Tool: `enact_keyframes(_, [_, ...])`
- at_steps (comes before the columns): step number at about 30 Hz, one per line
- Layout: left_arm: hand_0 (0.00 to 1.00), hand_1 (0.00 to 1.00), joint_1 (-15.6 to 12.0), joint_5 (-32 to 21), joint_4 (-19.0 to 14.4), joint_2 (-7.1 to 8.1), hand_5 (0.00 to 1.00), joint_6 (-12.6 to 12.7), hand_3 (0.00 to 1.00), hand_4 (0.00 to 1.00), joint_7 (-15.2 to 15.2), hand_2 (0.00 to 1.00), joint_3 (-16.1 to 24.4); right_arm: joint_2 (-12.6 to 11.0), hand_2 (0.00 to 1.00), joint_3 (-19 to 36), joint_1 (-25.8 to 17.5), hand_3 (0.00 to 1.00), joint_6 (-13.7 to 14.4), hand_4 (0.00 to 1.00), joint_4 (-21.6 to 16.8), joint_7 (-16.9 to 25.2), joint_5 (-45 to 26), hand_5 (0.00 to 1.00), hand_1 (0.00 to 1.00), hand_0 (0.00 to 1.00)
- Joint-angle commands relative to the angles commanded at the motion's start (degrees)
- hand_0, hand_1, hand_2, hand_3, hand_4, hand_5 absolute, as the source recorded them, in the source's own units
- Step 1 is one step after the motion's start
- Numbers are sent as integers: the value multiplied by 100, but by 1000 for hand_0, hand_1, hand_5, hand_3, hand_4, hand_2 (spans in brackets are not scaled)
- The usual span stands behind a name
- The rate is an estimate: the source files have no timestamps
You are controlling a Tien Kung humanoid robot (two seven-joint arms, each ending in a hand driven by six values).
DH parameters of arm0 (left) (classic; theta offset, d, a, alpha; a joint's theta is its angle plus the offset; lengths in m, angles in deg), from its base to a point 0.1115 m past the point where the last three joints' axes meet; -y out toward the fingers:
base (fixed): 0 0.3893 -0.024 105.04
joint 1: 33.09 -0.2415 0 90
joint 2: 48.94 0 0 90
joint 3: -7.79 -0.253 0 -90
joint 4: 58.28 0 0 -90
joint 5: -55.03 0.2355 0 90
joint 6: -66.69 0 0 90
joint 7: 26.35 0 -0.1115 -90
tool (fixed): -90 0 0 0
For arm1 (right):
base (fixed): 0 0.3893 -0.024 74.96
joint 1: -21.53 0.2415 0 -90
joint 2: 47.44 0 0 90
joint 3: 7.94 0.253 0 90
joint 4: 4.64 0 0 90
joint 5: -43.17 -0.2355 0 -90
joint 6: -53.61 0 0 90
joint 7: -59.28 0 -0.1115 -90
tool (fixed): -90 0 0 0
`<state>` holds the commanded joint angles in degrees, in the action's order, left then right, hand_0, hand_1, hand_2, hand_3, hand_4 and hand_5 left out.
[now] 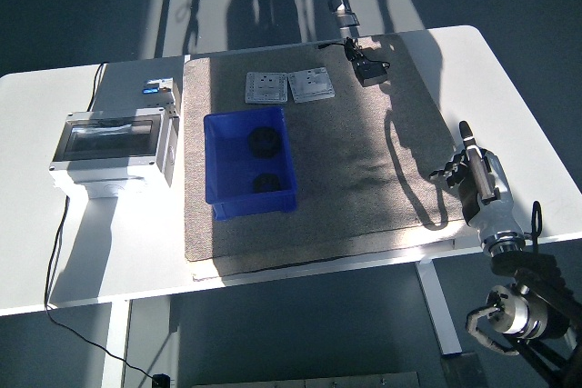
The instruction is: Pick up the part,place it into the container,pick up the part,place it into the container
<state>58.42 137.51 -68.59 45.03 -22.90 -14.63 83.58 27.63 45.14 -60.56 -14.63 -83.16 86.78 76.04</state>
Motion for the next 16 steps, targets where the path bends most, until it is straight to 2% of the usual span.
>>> enact_keyframes(10, [692,687,36,54,0,3,998,-60,313,889,32,637,-24,29,138,126,1,154,118,712,50,108,-108,661,60,277])
enact_keyframes(16, [692,687,66,-55,0,46,998,-341,313,889,393,637,-47,42,138,334,-63,154,176,712,81,207,-359,661,60,277])
